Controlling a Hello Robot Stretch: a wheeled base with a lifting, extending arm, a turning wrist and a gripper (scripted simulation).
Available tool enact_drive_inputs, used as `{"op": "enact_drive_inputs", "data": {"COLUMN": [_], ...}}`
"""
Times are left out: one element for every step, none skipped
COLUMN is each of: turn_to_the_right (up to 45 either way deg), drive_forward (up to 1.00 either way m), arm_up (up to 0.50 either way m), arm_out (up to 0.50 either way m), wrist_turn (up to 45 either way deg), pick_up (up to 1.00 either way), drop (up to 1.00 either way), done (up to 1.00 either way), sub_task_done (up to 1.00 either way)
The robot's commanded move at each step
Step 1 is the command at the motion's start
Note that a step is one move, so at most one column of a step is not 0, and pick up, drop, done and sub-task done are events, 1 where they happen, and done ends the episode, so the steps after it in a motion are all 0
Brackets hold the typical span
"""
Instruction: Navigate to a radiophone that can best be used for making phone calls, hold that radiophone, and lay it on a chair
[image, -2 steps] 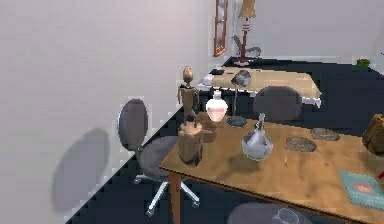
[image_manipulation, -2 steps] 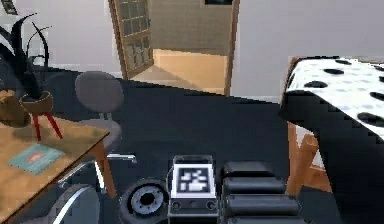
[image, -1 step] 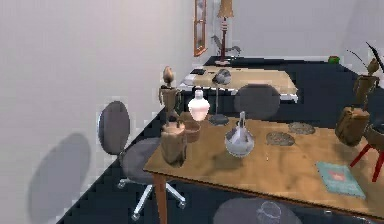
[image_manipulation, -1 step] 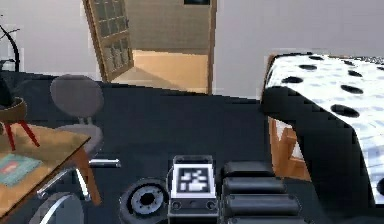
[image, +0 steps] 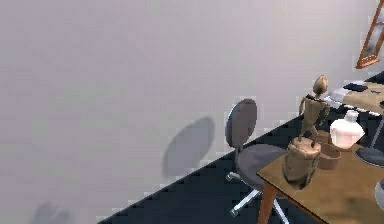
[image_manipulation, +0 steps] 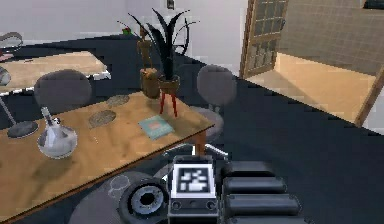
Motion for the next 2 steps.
{"op": "enact_drive_inputs", "data": {"turn_to_the_right": [0.0,0.0], "drive_forward": [0.00,0.00], "arm_up": [0.00,0.00], "arm_out": [0.48,0.00], "wrist_turn": [0.0,39.0], "pick_up": [0.00,0.00], "drop": [0.00,0.00], "done": [0.00,0.00], "sub_task_done": [0.00,0.00]}}
